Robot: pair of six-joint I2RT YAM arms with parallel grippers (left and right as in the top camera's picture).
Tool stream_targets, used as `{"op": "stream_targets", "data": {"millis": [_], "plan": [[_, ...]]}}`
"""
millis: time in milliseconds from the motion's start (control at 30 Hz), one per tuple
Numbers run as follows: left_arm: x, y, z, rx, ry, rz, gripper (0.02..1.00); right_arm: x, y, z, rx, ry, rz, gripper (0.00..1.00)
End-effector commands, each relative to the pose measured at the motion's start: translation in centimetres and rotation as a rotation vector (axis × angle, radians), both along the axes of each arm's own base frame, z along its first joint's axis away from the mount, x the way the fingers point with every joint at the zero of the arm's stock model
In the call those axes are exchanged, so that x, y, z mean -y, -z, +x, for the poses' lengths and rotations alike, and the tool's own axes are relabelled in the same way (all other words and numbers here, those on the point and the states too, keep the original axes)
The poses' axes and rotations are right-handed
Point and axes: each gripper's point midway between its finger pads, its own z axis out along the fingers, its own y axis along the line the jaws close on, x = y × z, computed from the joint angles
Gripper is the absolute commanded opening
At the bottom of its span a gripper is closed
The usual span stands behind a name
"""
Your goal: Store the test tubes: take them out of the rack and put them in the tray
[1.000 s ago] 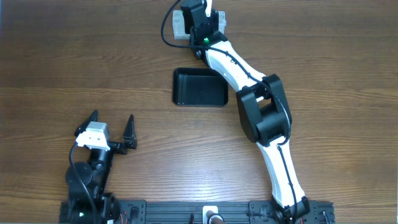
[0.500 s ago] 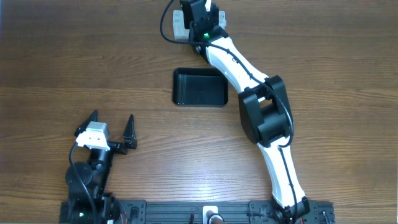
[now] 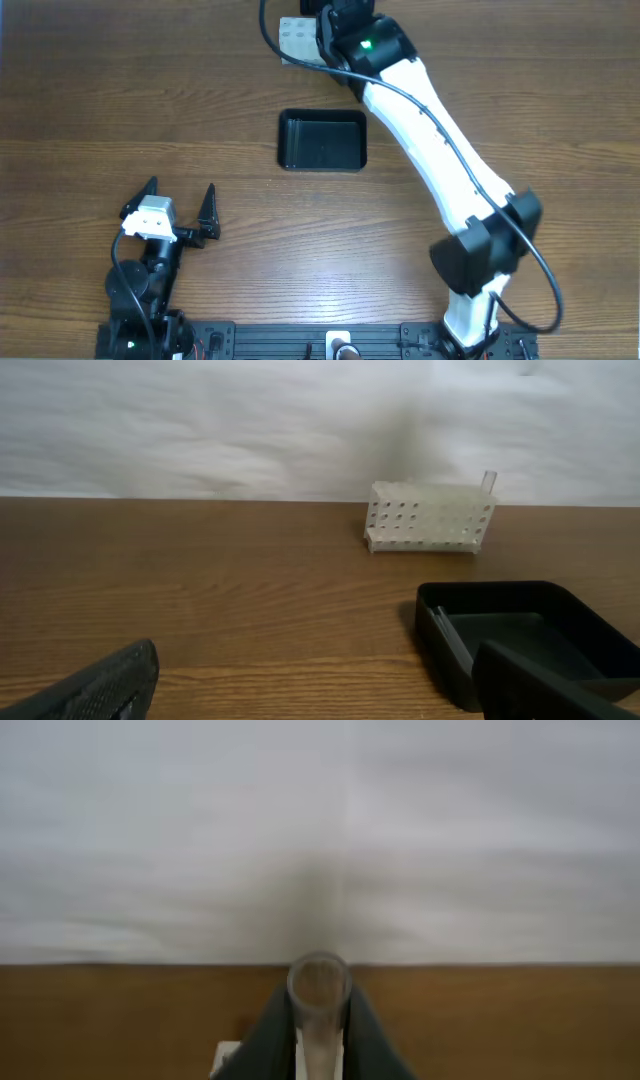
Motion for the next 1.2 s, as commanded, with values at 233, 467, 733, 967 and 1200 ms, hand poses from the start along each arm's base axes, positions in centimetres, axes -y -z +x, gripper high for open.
{"op": "stream_targets", "data": {"millis": [233, 467, 733, 967, 1200], "plan": [[0.2, 0.1, 0.0, 0.004, 0.011, 0.014, 1.000, -0.5, 14.7, -6.7, -0.539, 0.000, 0.020, 0.027], [0.2, 0.1, 0.0, 0.004, 0.011, 0.014, 1.000, -0.1, 20.7, -8.3, -0.628, 0.045, 0.044, 0.082], [0.2, 0.1, 0.0, 0.004, 0.011, 0.014, 0.998, -0.6, 24.7, -8.5, -0.684, 0.055, 0.056, 0.060], [0.2, 0.1, 0.0, 0.004, 0.011, 0.014, 1.000, -2.2, 25.9, -8.6, -0.692, 0.027, 0.065, 0.047], [0.2, 0.1, 0.0, 0.004, 0.011, 0.014, 1.000, -3.4, 26.8, -8.6, -0.688, 0.019, 0.074, 0.051]]}}
